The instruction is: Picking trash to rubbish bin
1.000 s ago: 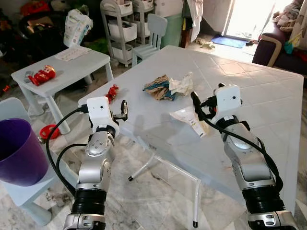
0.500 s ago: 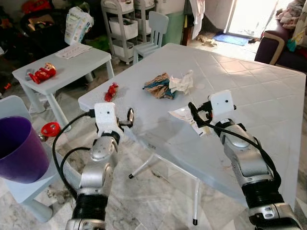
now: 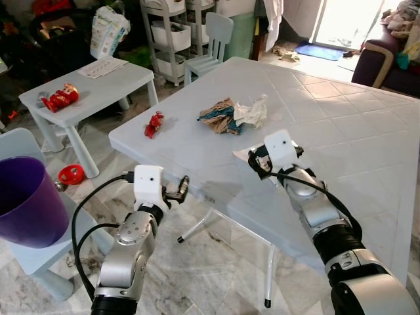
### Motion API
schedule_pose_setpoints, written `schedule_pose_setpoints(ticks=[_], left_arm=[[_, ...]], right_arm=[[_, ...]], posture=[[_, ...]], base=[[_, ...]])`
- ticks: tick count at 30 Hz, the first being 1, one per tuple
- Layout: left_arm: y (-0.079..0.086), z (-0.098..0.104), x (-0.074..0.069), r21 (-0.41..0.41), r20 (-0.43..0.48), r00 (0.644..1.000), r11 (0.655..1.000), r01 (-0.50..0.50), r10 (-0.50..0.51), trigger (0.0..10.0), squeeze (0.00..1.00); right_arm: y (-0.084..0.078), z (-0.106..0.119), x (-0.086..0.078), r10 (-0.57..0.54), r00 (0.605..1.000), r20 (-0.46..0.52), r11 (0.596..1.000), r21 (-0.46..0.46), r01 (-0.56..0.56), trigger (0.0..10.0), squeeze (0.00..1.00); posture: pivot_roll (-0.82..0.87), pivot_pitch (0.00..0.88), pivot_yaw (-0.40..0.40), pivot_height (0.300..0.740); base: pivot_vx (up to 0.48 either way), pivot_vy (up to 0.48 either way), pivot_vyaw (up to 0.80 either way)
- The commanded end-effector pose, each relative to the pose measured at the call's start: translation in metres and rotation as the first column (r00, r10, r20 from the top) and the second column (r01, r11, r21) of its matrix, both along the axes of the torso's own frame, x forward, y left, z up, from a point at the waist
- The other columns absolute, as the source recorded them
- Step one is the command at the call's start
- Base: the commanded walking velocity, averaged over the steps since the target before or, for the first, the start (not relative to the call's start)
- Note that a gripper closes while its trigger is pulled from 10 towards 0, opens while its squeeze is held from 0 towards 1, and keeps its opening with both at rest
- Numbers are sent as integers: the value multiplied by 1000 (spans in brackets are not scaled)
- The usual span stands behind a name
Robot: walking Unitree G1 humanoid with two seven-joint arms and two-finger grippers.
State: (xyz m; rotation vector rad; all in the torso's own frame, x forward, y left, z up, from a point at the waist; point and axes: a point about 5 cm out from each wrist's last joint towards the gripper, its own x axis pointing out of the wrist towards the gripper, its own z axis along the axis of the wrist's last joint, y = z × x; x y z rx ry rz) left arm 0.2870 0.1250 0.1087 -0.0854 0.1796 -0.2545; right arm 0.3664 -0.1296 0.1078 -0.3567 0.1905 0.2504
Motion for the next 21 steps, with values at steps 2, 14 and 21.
schedule_pose_setpoints(ticks=[2, 14, 21], left_arm=[[-7, 5, -3, -15, 5, 999, 999, 47, -47, 10000, 0], [-23, 7, -12, -61, -38, 975, 975, 215, -217, 10000, 0], [-27, 8, -13, -82, -41, 969, 967, 240, -244, 10000, 0]], right_arm=[[-3, -3, 2, -6, 999, -40, 1000, -8, 6, 10000, 0], [-7, -17, -2, -24, 994, -105, 998, 51, 29, 0, 0], [-2, -13, 0, -2, 996, -88, 997, 77, 9, 0, 0]], posture=[[45, 0, -8, 740], [39, 0, -1, 740], [41, 0, -3, 740]], base=[[0, 0, 0], [0, 0, 0], [0, 0, 0]])
